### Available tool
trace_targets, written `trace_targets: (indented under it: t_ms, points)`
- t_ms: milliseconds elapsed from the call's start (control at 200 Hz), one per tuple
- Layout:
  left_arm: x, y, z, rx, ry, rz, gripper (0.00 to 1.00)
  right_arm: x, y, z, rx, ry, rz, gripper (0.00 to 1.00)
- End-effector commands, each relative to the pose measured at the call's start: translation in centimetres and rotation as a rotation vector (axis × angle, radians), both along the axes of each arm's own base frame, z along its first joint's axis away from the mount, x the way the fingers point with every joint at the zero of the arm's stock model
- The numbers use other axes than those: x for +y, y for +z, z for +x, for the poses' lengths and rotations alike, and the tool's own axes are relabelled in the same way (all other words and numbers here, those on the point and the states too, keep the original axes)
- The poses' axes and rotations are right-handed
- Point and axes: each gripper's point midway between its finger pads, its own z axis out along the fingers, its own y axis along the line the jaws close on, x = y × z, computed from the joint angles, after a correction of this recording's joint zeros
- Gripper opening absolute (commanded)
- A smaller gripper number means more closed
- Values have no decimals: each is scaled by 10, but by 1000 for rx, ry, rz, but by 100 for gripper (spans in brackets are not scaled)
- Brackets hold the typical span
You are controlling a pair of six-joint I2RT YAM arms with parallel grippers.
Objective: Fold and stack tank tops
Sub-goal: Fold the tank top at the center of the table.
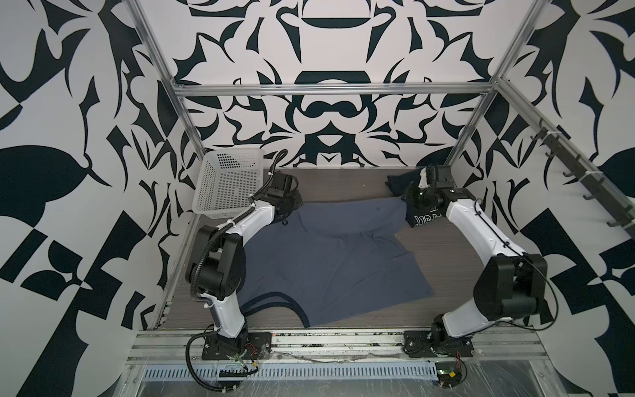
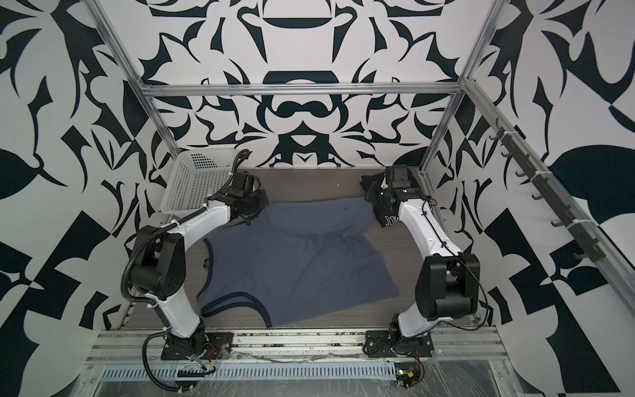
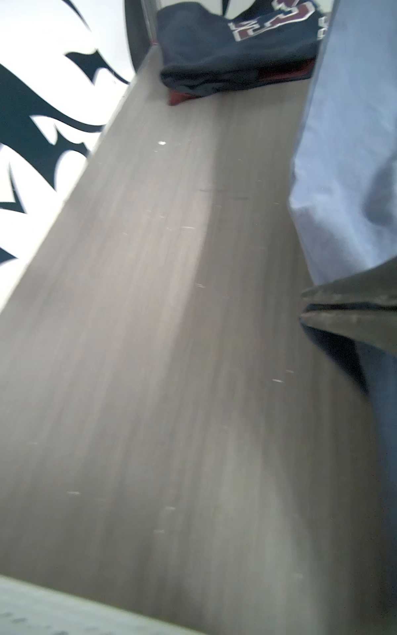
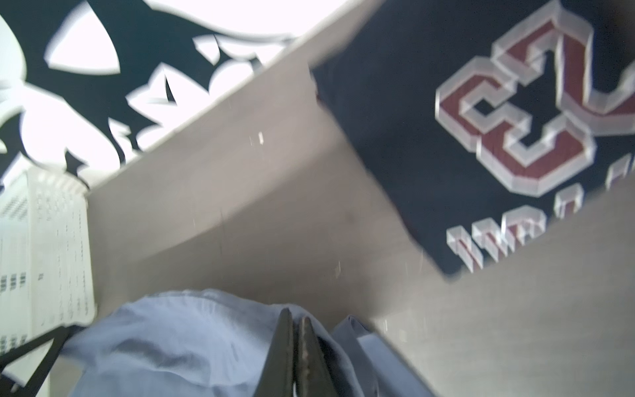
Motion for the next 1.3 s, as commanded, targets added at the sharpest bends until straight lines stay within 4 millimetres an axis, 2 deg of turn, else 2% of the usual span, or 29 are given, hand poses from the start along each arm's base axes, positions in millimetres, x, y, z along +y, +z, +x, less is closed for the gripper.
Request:
trace_targets:
  t_ms: [0,170,275,365,525,685,750,960,1110,1295]
  points:
    - [5,-21,15,25,20,76,0,-15,-7,26,-14,-31,-84,0]
    - [10,-43,39,29,69,86,0,-22,-26,62,-16,-32,-106,0]
    - [18,-49,50,16,109,92,0,-20,-31,87,-22,5,-120,0]
    - [15,-55,60,21,104,86,0,-19,-31,105,-39,10,-120,0]
    - [10,-70,70,47,95,89,0,-21,-29,127,-62,6,-135,0]
    - [22,-72,76,37,145,131,0,-6,-34,147,-80,69,-115,0]
    - [25,-73,79,38,160,127,0,-6,-38,153,-70,65,-141,0]
    - [13,-81,87,65,110,108,0,-11,-49,156,-43,40,-162,0]
    - [11,-73,83,52,99,99,0,-9,-34,142,-72,52,-158,0]
    - [6,-57,65,23,72,130,0,-6,-22,119,-104,70,-144,0]
